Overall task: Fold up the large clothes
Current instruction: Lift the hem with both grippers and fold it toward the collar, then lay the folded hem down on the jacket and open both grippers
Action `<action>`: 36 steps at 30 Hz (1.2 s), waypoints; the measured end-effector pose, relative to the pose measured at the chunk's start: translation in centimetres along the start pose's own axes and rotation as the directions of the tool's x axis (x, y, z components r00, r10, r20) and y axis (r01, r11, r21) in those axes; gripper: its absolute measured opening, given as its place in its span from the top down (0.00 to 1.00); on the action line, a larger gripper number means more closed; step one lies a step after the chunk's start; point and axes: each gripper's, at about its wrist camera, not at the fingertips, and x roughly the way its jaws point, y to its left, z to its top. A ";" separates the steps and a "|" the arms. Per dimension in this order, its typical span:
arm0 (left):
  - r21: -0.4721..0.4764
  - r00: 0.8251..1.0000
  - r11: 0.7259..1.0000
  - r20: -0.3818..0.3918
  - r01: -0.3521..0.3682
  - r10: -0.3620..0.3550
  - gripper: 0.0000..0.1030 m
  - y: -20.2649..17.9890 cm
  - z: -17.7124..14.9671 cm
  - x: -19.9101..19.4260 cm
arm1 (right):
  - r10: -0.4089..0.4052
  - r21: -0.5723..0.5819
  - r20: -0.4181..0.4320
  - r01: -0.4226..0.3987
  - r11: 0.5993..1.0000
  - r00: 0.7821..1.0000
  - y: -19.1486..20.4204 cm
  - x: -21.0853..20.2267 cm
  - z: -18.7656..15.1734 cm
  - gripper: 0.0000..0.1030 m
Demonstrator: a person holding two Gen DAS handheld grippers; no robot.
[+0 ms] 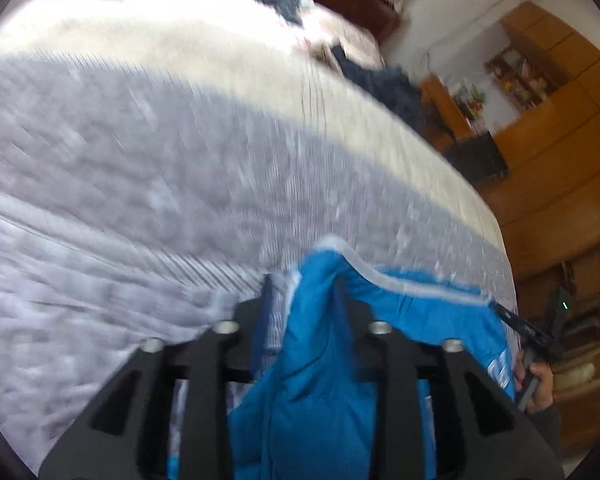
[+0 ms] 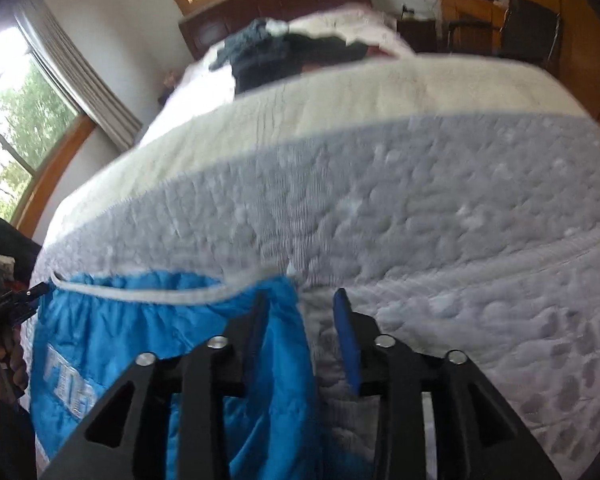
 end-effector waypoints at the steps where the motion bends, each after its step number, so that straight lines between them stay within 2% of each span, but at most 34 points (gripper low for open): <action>1: 0.020 0.999 1.000 0.047 -0.019 0.018 0.57 -0.8 0.2 -2.0 | 0.011 0.004 0.029 -0.011 1.000 1.000 0.0 -1.4 0.3 0.62; 2: 0.053 0.997 0.999 0.079 0.013 -0.017 0.53 -1.9 0.2 -4.1 | 0.032 0.012 0.054 -0.033 0.999 0.998 0.1 -3.2 0.5 0.62; 4: 0.095 0.986 0.982 0.032 0.163 -0.167 0.44 -4.0 -0.9 -6.3 | 0.105 0.021 0.064 -0.106 0.994 0.992 0.5 -5.5 0.4 0.62; 5: 0.106 0.976 0.970 0.006 0.217 -0.219 0.40 -4.7 -1.6 -6.5 | 0.165 0.018 0.055 -0.166 0.986 0.985 1.1 -6.5 0.0 0.62; 6: 0.118 0.957 0.949 -0.037 0.292 -0.289 0.38 -5.5 -2.7 -6.3 | 0.202 0.014 0.036 -0.202 0.979 0.979 1.5 -6.7 -0.5 0.62; 7: 0.115 0.944 0.938 -0.080 0.329 -0.321 0.35 -5.8 -3.7 -5.3 | 0.234 0.013 0.009 -0.234 0.972 0.972 1.9 -6.5 -1.1 0.62; 8: 0.108 0.943 0.939 -0.102 0.327 -0.317 0.35 -5.7 -4.2 -4.4 | 0.251 0.020 -0.033 -0.251 0.968 0.967 2.3 -5.6 -2.0 0.62; 11: 0.026 0.957 0.972 -0.183 0.233 -0.225 0.40 -3.3 -6.3 0.4 | 0.242 0.050 -0.116 -0.237 0.970 0.963 2.2 -2.5 -3.7 0.65; 12: 0.004 0.960 0.978 -0.194 0.209 -0.204 0.44 -2.3 -6.9 1.6 | 0.235 0.077 -0.142 -0.226 0.971 0.961 1.8 -1.3 -4.3 0.66; 13: 0.004 0.961 0.980 -0.193 0.201 -0.196 0.50 -2.0 -7.1 2.2 | 0.230 0.092 -0.161 -0.217 0.972 0.960 1.4 -0.4 -4.8 0.71; 14: 0.014 0.965 0.979 -0.176 0.201 -0.196 0.52 -1.6 -7.5 2.4 | 0.225 0.092 -0.166 -0.212 0.973 0.960 1.1 0.3 -5.3 0.75; 19: -0.013 0.967 0.981 -0.166 0.191 -0.191 0.53 -0.6 -8.3 1.2 | 0.253 0.140 -0.167 -0.231 0.963 0.953 -0.1 0.4 -5.4 0.76; 21: -0.008 0.970 0.976 -0.113 0.217 -0.216 0.45 -0.8 -8.4 -2.1 | 0.275 0.145 -0.110 -0.258 0.955 0.955 -0.1 -2.4 -5.5 0.73; 22: 0.022 0.965 0.968 -0.081 0.252 -0.249 0.35 -1.3 -8.5 -4.4 | 0.316 0.141 -0.082 -0.303 0.943 0.945 0.2 -3.9 -5.7 0.73; 23: 0.060 0.952 0.951 -0.059 0.303 -0.300 0.31 -2.0 -9.5 -6.5 | 0.376 0.132 -0.051 -0.367 0.921 0.925 0.8 -5.7 -6.3 0.73; 24: 0.075 0.936 0.934 -0.069 0.350 -0.346 0.30 -2.6 -10.4 -7.5 | 0.430 0.128 -0.041 -0.422 0.897 0.902 1.3 -6.9 -7.1 0.72; 25: 0.084 0.905 0.903 -0.107 0.421 -0.412 0.30 -2.9 -12.0 -8.2 | 0.472 0.115 -0.054 -0.464 0.879 0.880 2.0 -7.5 -8.0 0.72; 26: 0.089 0.892 0.891 -0.130 0.446 -0.434 0.30 -2.9 -13.4 -8.1 | 0.503 0.094 -0.075 -0.496 0.863 0.861 2.9 -7.7 -9.2 0.72; 27: 0.093 0.891 0.891 -0.144 0.444 -0.430 0.31 -2.7 -14.4 -7.8 | 0.516 0.081 -0.102 -0.510 0.857 0.851 3.5 -7.4 -10.4 0.72; 28: 0.100 0.901 0.902 -0.161 0.420 -0.402 0.32 -2.3 -15.3 -7.0 | 0.516 0.080 -0.124 -0.510 0.857 0.848 3.8 -6.8 -11.3 0.72; 29: 0.076 0.912 0.918 -0.170 0.390 -0.374 0.42 -0.6 -16.1 -5.6 | 0.493 0.082 -0.149 -0.486 0.870 0.857 3.6 -5.6 -12.2 0.79; 30: 0.055 0.914 0.922 -0.168 0.383 -0.370 0.49 0.4 -16.5 -4.7 | 0.463 0.083 -0.158 -0.455 0.886 0.872 3.2 -4.6 -12.7 0.85; 31: 0.046 0.914 0.923 -0.164 0.382 -0.370 0.60 1.0 -16.5 -4.2 | 0.440 0.084 -0.160 -0.432 0.898 0.883 2.7 -3.7 -13.1 1.00; 32: 0.018 0.910 0.920 -0.160 0.390 -0.383 0.64 1.7 -16.4 -4.2 | 0.432 0.091 -0.159 -0.423 0.902 0.888 2.1 -3.1 -13.2 1.00; 33: -0.006 0.907 0.919 -0.157 0.394 -0.390 0.64 1.9 -16.3 -4.7 | 0.448 0.110 -0.163 -0.435 0.894 0.879 1.5 -2.9 -13.2 1.00; 34: -0.017 0.910 0.921 -0.146 0.389 -0.388 0.55 2.2 -15.8 -5.4 | 0.458 0.136 -0.161 -0.440 0.887 0.874 1.3 -3.4 -13.2 0.99; 35: -0.011 0.915 0.921 -0.110 0.390 -0.389 0.35 2.2 -15.9 -7.5 | 0.459 0.141 -0.152 -0.440 0.887 0.875 1.1 -4.2 -13.2 0.85; 36: 0.018 0.914 0.916 -0.067 0.401 -0.399 0.26 1.8 -16.3 -9.6 | 0.475 0.136 -0.132 -0.459 0.878 0.870 1.1 -5.3 -13.0 0.78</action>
